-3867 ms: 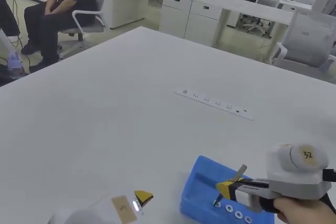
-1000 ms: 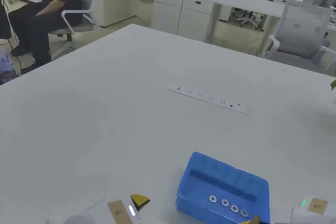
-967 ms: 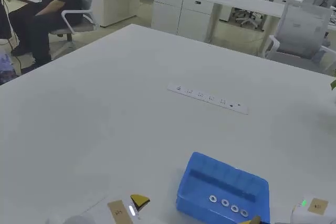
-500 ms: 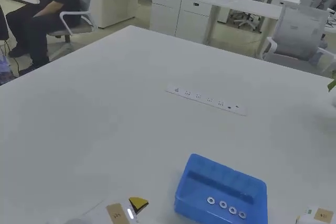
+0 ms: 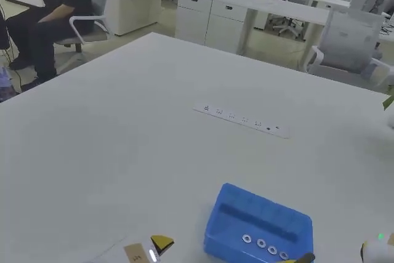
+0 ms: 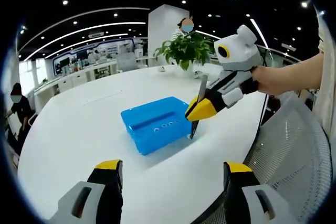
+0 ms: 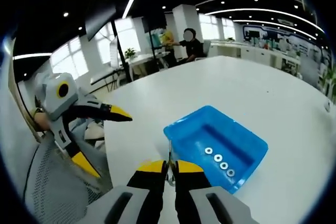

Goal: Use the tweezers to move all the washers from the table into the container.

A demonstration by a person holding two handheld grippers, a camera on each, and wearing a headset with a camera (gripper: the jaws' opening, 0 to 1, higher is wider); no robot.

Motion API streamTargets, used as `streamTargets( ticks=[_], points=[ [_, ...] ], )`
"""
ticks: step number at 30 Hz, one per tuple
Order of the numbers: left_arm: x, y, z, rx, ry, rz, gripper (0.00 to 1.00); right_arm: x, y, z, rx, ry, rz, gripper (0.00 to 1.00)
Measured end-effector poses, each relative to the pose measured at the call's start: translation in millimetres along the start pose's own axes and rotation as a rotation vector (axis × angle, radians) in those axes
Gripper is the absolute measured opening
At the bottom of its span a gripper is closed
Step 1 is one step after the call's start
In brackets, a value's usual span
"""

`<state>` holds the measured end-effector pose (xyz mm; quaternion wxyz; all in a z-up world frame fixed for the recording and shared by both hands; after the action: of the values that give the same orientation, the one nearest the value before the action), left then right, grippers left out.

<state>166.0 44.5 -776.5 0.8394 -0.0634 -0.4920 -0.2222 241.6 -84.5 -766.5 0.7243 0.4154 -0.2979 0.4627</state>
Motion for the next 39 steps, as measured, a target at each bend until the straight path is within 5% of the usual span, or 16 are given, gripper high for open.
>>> streamTargets(
  ticks=[8,15,24,39],
  points=[
    [0.4,1.2,0.3,0.007,-0.003,0.005,0.80,31.7,-8.1,6.5,0.000,-0.097,-0.007,0.03],
    [0.8,2.4,-0.2,0.011,-0.006,0.009,0.80,47.6,-21.1,2.9,-0.014,-0.123,-0.007,0.03],
    [1.2,3.6,0.0,0.013,-0.012,0.015,0.80,54.3,-39.9,-11.7,-0.033,-0.114,-0.041,0.03],
    [1.0,3.7,0.7,0.012,-0.013,0.013,0.79,43.2,-67.4,-43.2,-0.036,-0.034,-0.095,0.03]
  ],
)
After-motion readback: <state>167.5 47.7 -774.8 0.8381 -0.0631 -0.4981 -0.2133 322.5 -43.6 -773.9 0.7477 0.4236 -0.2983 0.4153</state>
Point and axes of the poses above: the centre of the closed fingertips' face, and the gripper's own axes: z roughly backward along the fingers, y roughly to its left, x roughly out of its top, the point moved 5 cm from there along z, roughly backward along the fingers, and after that the axes turned 14 degrees about x, right-handed, at the moved point
